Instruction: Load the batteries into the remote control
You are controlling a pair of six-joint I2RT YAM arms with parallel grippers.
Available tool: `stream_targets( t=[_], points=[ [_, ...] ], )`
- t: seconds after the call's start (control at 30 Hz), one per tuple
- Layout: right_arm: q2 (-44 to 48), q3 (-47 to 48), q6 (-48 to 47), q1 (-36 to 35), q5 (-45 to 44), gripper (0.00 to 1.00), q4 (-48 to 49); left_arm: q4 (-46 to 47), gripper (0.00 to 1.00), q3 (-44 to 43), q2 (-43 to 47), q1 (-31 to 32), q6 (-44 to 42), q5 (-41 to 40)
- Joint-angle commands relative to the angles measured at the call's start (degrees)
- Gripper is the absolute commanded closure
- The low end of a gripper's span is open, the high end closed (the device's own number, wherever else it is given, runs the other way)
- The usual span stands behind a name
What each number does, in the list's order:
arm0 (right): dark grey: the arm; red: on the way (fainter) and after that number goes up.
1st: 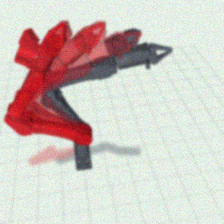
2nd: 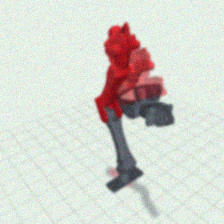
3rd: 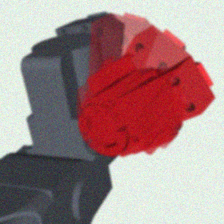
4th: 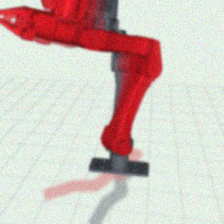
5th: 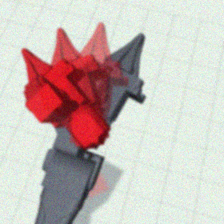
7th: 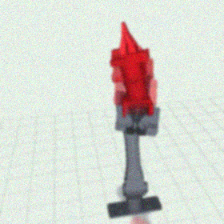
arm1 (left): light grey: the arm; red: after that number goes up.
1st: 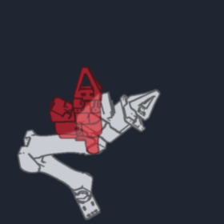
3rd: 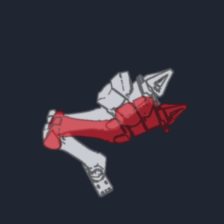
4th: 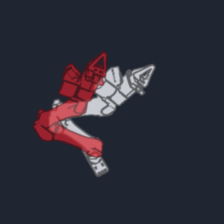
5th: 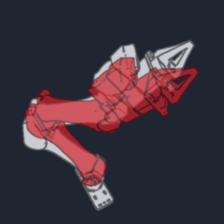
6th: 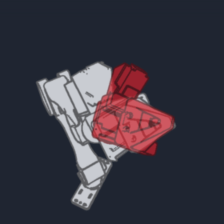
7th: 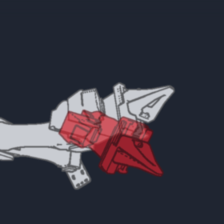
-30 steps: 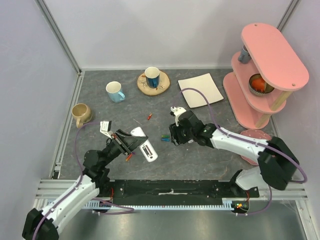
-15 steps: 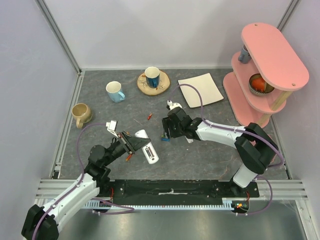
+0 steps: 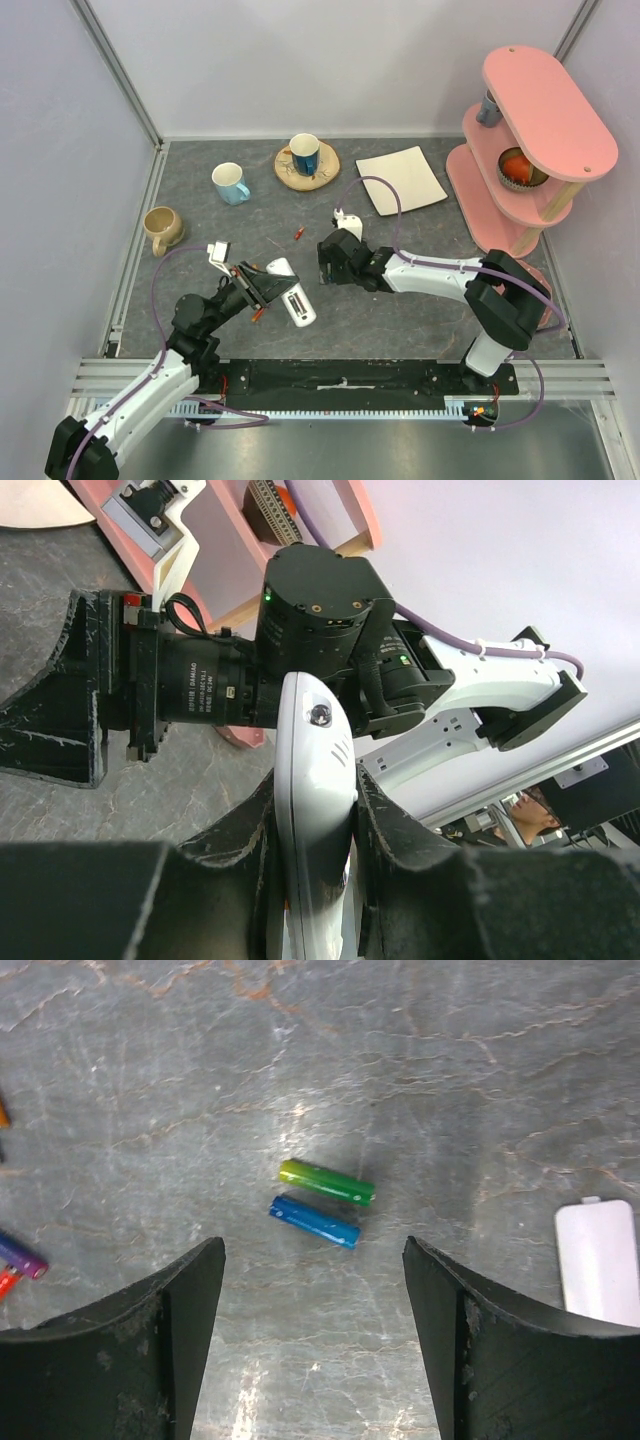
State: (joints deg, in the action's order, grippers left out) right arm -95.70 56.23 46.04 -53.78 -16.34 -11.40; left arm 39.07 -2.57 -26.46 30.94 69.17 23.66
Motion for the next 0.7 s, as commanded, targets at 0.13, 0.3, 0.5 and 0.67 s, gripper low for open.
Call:
stream_targets(
  t=[0.13,0.3,0.5,0.67],
  points=[
    [-2.90,0.46,5.64,0.08,-7.13,0.20,-1.61,1.18,0.98,4.94,1.58,-0.18,0.36,0.77],
    [-4.75,1.25,5.38,-0.27,-6.60,0.21,-1.70,1.10,0.98,5.12,2.02,-0.26,0.44,1.21],
    [-5.81,2.04,4.67,-0.80,-6.43,0.21,-1.70,0.83,0.98,5.12,2.29,-0.26,0.44,1.04],
    [-5.90,2.83,4.93,-1.15,-6.95,0.21,-1.70,1.62,0.98,5.38,1.67,-0.26,0.53,1.13]
  ],
)
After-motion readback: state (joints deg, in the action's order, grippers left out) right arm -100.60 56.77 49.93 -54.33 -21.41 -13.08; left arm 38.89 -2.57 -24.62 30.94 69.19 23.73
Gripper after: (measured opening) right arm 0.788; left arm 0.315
